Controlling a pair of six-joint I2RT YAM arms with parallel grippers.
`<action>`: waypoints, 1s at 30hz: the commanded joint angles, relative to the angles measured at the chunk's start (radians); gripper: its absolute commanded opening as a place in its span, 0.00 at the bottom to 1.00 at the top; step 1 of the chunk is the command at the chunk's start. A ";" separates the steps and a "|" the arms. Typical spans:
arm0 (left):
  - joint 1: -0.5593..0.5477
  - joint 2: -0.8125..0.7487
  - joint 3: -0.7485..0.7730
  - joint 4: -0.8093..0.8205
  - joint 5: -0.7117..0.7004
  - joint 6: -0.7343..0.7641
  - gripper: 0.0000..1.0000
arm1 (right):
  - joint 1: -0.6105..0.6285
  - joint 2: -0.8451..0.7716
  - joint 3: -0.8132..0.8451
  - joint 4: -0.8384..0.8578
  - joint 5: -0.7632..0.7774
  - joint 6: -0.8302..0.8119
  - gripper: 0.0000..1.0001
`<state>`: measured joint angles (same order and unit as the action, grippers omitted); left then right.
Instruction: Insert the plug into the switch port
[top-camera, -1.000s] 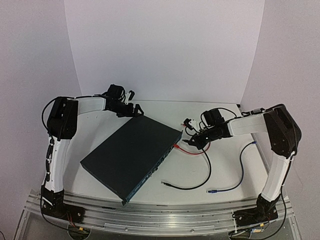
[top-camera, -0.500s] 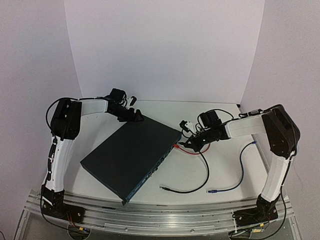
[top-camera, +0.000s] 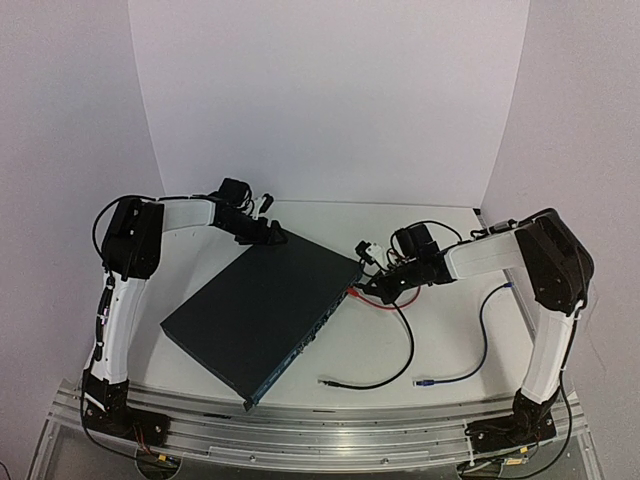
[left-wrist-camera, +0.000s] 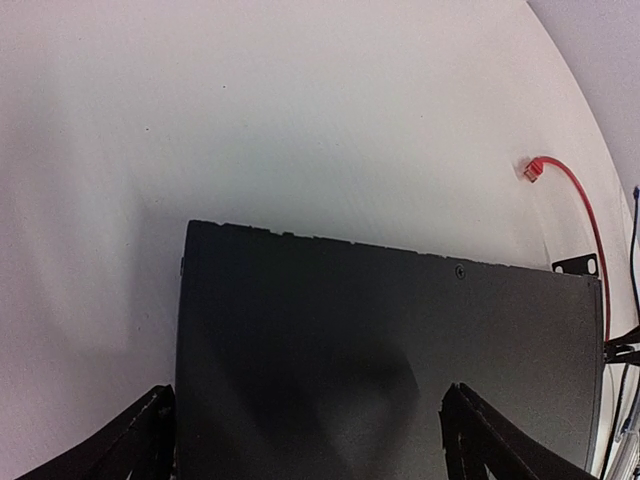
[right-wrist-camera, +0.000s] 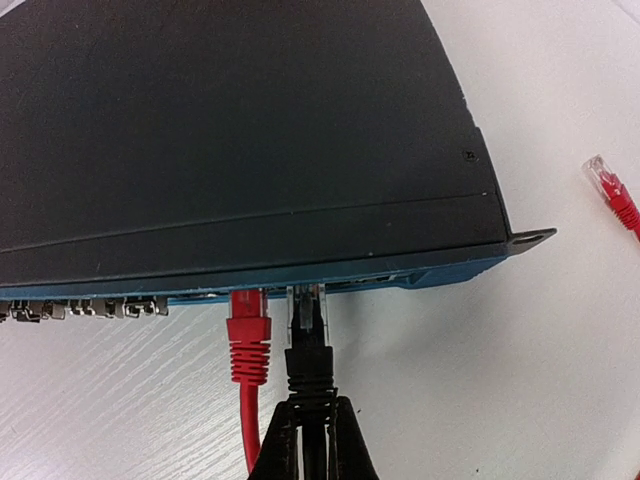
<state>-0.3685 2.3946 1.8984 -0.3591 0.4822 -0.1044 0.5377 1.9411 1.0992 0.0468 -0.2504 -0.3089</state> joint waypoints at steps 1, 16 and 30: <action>0.000 0.021 0.029 -0.019 0.057 0.015 0.90 | 0.007 0.005 -0.012 0.075 0.015 0.025 0.00; 0.000 0.021 0.022 -0.029 0.070 0.025 0.88 | 0.016 0.006 -0.024 0.063 -0.011 0.029 0.00; 0.000 0.018 0.016 -0.032 0.087 0.028 0.88 | 0.021 0.016 -0.014 0.061 -0.034 0.040 0.00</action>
<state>-0.3604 2.3951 1.8984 -0.3634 0.5201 -0.0816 0.5461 1.9415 1.0767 0.0891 -0.2483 -0.2822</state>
